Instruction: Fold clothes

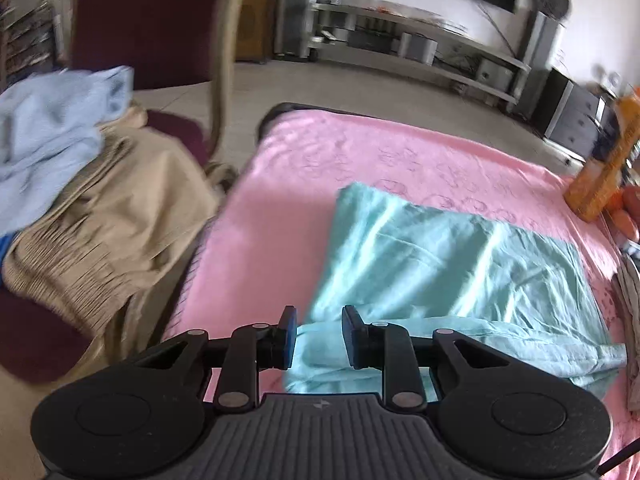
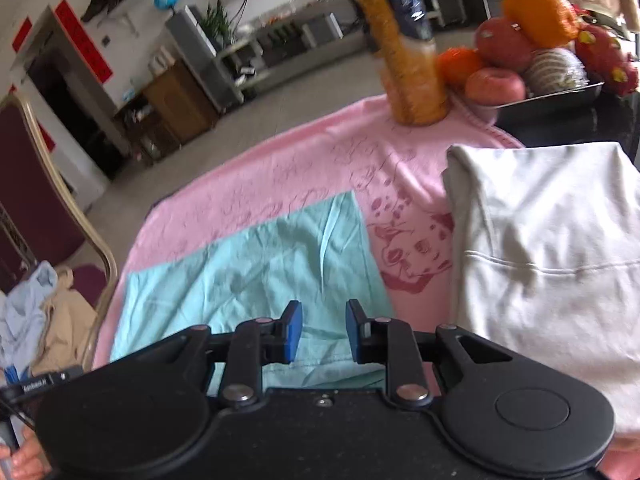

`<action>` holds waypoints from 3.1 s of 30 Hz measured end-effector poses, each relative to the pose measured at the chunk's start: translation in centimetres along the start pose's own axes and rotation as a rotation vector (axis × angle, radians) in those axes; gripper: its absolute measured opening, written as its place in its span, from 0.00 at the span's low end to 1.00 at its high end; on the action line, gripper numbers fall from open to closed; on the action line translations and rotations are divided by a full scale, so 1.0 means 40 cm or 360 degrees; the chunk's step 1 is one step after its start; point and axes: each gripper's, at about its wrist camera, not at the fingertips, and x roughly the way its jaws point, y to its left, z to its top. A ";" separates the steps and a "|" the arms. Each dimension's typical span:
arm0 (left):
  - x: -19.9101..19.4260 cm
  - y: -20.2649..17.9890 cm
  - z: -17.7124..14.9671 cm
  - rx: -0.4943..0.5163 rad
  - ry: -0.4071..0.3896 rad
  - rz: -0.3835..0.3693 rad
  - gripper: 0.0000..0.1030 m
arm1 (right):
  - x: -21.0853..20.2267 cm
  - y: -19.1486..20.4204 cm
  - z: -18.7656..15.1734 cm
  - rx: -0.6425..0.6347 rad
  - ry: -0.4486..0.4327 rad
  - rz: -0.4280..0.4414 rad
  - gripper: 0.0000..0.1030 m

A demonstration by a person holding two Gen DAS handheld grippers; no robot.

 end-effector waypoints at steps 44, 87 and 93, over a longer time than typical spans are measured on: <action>0.220 -0.149 0.047 0.0308 0.0443 -0.0371 0.27 | 0.216 0.033 0.043 0.0006 0.0598 0.0261 0.41; 0.029 0.028 -0.073 0.0300 0.0446 -0.0006 0.22 | 0.043 -0.026 -0.073 -0.0191 0.0413 -0.0334 0.25; 0.013 0.019 -0.036 0.0192 0.0333 -0.0210 0.21 | 0.024 -0.038 -0.041 0.0025 0.0320 -0.0043 0.29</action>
